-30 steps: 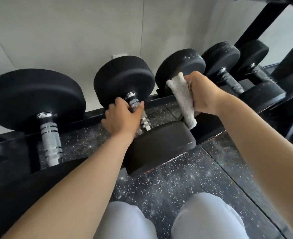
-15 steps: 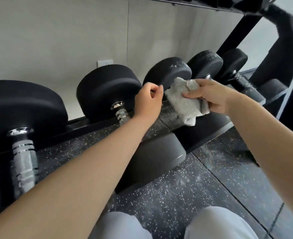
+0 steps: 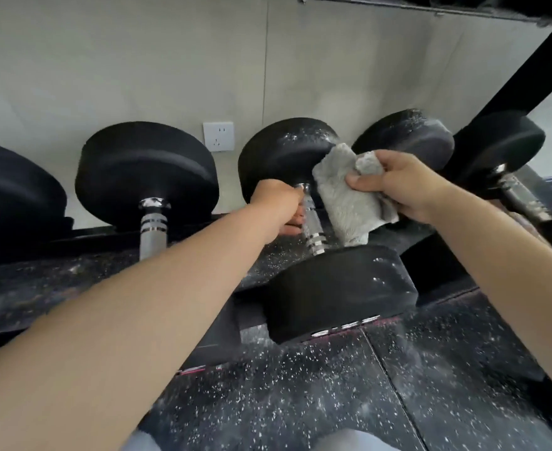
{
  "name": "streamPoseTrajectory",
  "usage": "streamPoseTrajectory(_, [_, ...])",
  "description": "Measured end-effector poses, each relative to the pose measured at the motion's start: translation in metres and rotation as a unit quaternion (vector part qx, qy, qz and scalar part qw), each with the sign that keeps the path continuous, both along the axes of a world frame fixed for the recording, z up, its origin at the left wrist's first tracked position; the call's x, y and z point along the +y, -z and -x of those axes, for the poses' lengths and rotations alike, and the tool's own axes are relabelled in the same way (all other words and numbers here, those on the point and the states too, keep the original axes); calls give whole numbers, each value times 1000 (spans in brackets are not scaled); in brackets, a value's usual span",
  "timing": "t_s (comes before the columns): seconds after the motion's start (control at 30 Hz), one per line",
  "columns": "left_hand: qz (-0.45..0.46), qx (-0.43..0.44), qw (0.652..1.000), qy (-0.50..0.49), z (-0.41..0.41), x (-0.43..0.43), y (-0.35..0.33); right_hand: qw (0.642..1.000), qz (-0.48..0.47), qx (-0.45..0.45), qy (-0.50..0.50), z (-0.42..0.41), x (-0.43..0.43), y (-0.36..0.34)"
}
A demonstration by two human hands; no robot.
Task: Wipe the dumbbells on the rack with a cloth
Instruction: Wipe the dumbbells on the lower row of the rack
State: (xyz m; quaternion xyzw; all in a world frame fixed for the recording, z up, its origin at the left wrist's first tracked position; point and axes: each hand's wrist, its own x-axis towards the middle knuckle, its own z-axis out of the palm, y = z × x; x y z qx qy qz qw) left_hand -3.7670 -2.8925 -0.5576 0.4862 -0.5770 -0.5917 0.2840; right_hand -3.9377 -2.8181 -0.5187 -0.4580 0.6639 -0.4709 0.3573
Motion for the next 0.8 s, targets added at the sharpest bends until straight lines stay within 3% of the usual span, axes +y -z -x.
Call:
streamPoseTrajectory(0.13, [-34, 55, 992, -108, 10, 7, 24, 992, -45, -93, -69, -6, -10, 17])
streamPoseTrajectory(0.27, [-97, 81, 981, -145, 0, 7, 31, 990, -56, -108, -75, -19, -26, 31])
streamPoseTrajectory(0.33, [-98, 83, 979, -161, -3, 7, 31, 998, -9, -21, -54, -25, -35, 35])
streamPoseTrajectory(0.4, [-99, 78, 976, -178, -7, 6, 28, 979, 69, 184, -55, -26, -45, 37])
streamPoseTrajectory(0.47, [-92, 81, 975, -187, -10, 3, 27, 905, 133, 400, -53, -24, -49, 37])
streamPoseTrajectory(0.53, [-74, 85, 976, -184, -9, 1, 26, 842, 166, 510, -49, -21, -52, 38])
streamPoseTrajectory(0.63, [-62, 103, 977, -174, -7, 3, 27, 829, 111, 546, -57, -20, -55, 40])
streamPoseTrajectory(0.73, [-56, 107, 978, -170, -6, 5, 30, 878, 1, 471, -88, -21, -56, 36])
streamPoseTrajectory(0.8, [-51, 100, 979, -168, -6, 4, 32, 892, -42, 435, -114, -21, -56, 34])
